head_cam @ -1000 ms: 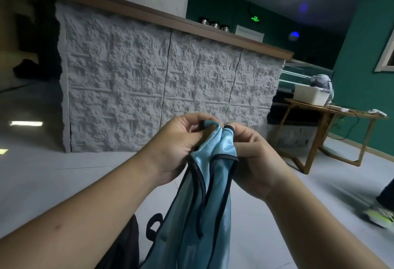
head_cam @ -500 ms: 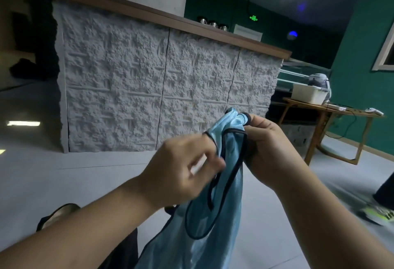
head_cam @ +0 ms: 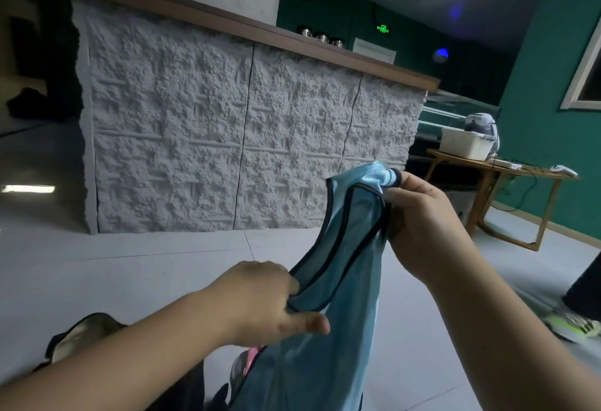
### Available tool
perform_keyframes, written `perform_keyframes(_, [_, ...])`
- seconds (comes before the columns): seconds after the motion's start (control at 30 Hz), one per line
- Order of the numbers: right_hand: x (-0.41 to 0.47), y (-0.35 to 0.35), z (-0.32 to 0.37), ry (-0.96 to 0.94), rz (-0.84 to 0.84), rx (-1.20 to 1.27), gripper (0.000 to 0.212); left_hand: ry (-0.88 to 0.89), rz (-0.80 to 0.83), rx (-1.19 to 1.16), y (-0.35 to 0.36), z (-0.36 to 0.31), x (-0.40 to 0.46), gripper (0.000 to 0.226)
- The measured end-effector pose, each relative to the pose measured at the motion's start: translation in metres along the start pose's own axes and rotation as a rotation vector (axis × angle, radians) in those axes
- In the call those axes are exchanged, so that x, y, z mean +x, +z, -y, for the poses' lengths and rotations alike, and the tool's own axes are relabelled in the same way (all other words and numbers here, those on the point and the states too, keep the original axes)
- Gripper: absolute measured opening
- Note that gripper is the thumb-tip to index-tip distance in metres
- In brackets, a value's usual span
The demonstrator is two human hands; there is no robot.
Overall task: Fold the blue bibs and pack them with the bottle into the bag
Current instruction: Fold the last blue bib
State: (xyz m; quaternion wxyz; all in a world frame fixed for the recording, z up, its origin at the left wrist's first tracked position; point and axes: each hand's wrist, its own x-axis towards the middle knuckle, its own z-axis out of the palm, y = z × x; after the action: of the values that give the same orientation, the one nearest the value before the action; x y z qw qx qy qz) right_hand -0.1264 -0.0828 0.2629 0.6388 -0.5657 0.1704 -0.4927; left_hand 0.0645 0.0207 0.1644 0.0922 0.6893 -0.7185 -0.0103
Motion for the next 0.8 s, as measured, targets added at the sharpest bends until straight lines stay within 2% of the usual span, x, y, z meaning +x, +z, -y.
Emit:
perform_keyframes(0.07, [0.003,-0.009,0.001,-0.027,-0.045,-0.046,0.027,-0.042,-0.041,-0.079,-0.007,0.005,0.002,0.087])
perform_keyframes(0.13, [0.005,-0.014,0.002,-0.056,-0.100,-0.109,0.031,-0.064,-0.124,-0.177,-0.010,0.012,0.005,0.055])
perform_keyframes(0.27, [0.008,-0.021,0.004,-0.121,-0.226,-0.211,0.020,-0.064,-0.332,-0.589,-0.015,0.027,0.009,0.009])
perform_keyframes(0.37, [0.007,-0.024,0.007,-0.138,-0.205,-0.204,0.030,-0.049,-0.399,-0.804,-0.022,0.029,0.005,0.015])
perform_keyframes(0.43, [0.006,-0.024,0.009,-0.134,-0.135,-0.211,0.051,-0.048,-0.421,-0.879,-0.025,0.029,0.003,0.017])
perform_keyframes(0.53, [0.006,-0.024,0.008,-0.129,-0.021,-0.347,0.087,-0.026,-0.451,-0.964,-0.032,0.026,0.000,0.024])
perform_keyframes(0.6, [0.007,-0.023,0.005,-0.130,0.021,-0.399,0.099,-0.063,-0.511,-1.069,-0.035,0.022,0.002,0.036])
perform_keyframes(0.63, [0.007,-0.022,0.004,-0.129,0.017,-0.390,0.100,-0.124,-0.519,-1.201,-0.035,0.020,0.003,0.045])
perform_keyframes(0.67, [0.008,-0.022,0.004,-0.128,0.008,-0.368,0.100,-0.216,-0.486,-1.390,-0.034,0.020,0.004,0.052])
perform_keyframes(0.7, [0.008,-0.023,0.004,-0.125,0.000,-0.342,0.101,-0.314,-0.375,-1.593,-0.033,0.020,0.005,0.053])
perform_keyframes(0.73, [0.009,-0.024,0.004,-0.120,-0.001,-0.322,0.102,-0.405,-0.194,-1.747,-0.033,0.019,0.005,0.049])
perform_keyframes(0.77, [0.010,-0.026,0.003,-0.111,0.007,-0.311,0.102,-0.472,-0.028,-1.798,-0.034,0.017,0.002,0.045])
perform_keyframes(0.8, [0.011,-0.027,0.002,-0.099,0.017,-0.310,0.102,-0.497,0.064,-1.794,-0.033,0.018,0.001,0.042])
